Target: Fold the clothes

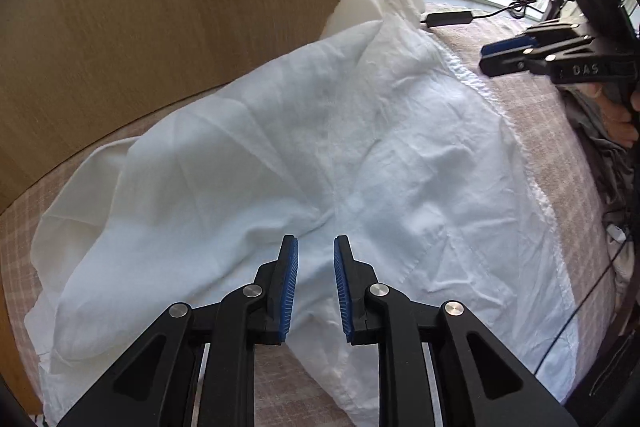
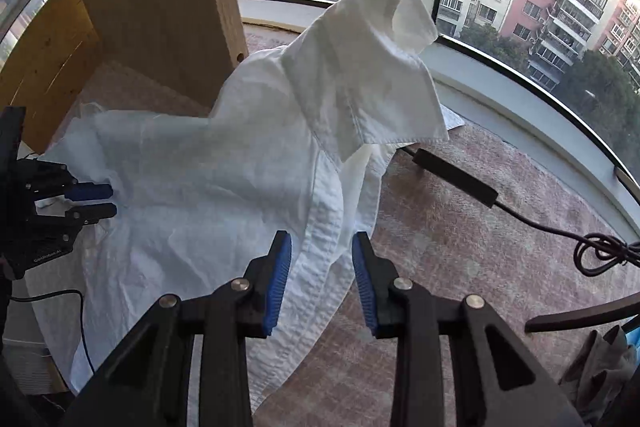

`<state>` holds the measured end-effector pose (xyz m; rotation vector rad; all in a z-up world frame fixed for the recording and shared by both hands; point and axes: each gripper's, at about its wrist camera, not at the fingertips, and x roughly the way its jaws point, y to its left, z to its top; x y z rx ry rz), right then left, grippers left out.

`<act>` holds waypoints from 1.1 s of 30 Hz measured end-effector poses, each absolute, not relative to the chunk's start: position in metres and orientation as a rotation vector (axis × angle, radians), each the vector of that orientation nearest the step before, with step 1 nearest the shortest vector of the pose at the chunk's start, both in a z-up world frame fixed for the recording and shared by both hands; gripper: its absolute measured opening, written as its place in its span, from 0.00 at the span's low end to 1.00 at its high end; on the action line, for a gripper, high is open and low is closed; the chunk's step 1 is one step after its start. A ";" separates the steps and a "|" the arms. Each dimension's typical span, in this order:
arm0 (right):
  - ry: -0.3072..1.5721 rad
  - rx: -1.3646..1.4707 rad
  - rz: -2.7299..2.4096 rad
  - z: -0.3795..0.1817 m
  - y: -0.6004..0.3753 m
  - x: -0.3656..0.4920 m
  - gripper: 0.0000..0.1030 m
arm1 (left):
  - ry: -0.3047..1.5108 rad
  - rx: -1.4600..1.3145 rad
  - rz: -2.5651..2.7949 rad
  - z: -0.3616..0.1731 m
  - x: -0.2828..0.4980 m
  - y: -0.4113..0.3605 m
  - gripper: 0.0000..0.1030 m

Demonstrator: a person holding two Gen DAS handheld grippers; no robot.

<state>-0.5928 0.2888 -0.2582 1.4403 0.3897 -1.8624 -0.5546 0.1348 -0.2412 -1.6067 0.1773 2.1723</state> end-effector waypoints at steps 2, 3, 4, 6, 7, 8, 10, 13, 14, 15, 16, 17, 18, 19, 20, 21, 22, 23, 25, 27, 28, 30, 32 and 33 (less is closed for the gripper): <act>0.333 1.484 -1.729 -0.271 0.284 -0.573 0.31 | 0.171 -1.597 2.112 -0.247 -0.545 0.142 0.20; 0.371 1.499 -1.701 -0.277 0.281 -0.564 0.31 | 0.214 -1.612 2.107 -0.253 -0.541 0.145 0.20; 0.436 1.510 -1.691 -0.283 0.278 -0.556 0.31 | 0.279 -1.639 2.123 -0.260 -0.539 0.145 0.20; 0.614 1.492 -1.774 -0.287 0.282 -0.546 0.27 | 0.277 -1.664 2.149 -0.264 -0.536 0.133 0.19; 0.640 1.482 -1.814 -0.283 0.288 -0.544 0.28 | 0.262 -1.675 2.174 -0.262 -0.535 0.127 0.19; 0.633 1.475 -1.850 -0.276 0.295 -0.544 0.29 | 0.269 -1.684 2.214 -0.258 -0.532 0.122 0.18; 0.561 1.454 -1.869 -0.258 0.310 -0.538 0.29 | 0.236 -1.674 2.248 -0.244 -0.521 0.114 0.15; 0.418 1.443 -1.843 -0.237 0.331 -0.525 0.30 | 0.152 -1.642 2.235 -0.225 -0.496 0.113 0.15; 0.367 1.450 -1.809 -0.237 0.335 -0.517 0.31 | 0.118 -1.626 2.208 -0.222 -0.484 0.115 0.17; 0.316 1.458 -1.767 -0.239 0.337 -0.508 0.33 | 0.084 -1.610 2.180 -0.218 -0.471 0.116 0.17; 0.296 1.469 -1.740 -0.244 0.330 -0.499 0.33 | 0.046 -1.603 2.144 -0.219 -0.459 0.122 0.17; 0.292 1.481 -1.721 -0.250 0.318 -0.492 0.33 | 0.007 -1.600 2.104 -0.221 -0.447 0.129 0.18; 0.288 1.493 -1.701 -0.256 0.307 -0.484 0.33 | -0.013 -1.609 2.074 -0.228 -0.438 0.140 0.18; 0.323 1.496 -1.695 -0.265 0.297 -0.477 0.33 | -0.007 -1.634 2.064 -0.237 -0.430 0.149 0.18; 0.377 1.494 -1.696 -0.276 0.288 -0.472 0.33 | 0.003 -1.668 2.065 -0.245 -0.420 0.152 0.18; 0.441 1.495 -1.706 -0.284 0.285 -0.465 0.33 | 0.002 -1.705 2.064 -0.255 -0.409 0.152 0.18; 0.495 1.470 -1.727 -0.287 0.285 -0.456 0.33 | 0.011 -1.750 2.066 -0.263 -0.399 0.146 0.18; 0.527 1.480 -1.738 -0.286 0.292 -0.450 0.33 | 0.051 -1.800 2.080 -0.270 -0.388 0.139 0.18; 0.580 1.548 -1.748 -0.280 0.309 -0.440 0.33 | 0.103 -1.854 2.130 -0.271 -0.368 0.121 0.18; 0.537 1.526 -1.786 -0.258 0.334 -0.428 0.33 | 0.015 -1.850 2.176 -0.257 -0.347 0.099 0.18; 0.497 1.514 -1.795 -0.246 0.345 -0.422 0.33 | -0.030 -1.835 2.203 -0.247 -0.336 0.090 0.18; 0.391 1.494 -1.788 -0.219 0.365 -0.407 0.33 | -0.069 -1.802 2.251 -0.227 -0.313 0.079 0.19; 0.290 1.472 -1.777 -0.196 0.382 -0.392 0.33 | -0.076 -1.771 2.276 -0.211 -0.292 0.075 0.23; 0.266 1.462 -1.778 -0.192 0.384 -0.383 0.36 | -0.067 -1.761 2.285 -0.207 -0.284 0.075 0.23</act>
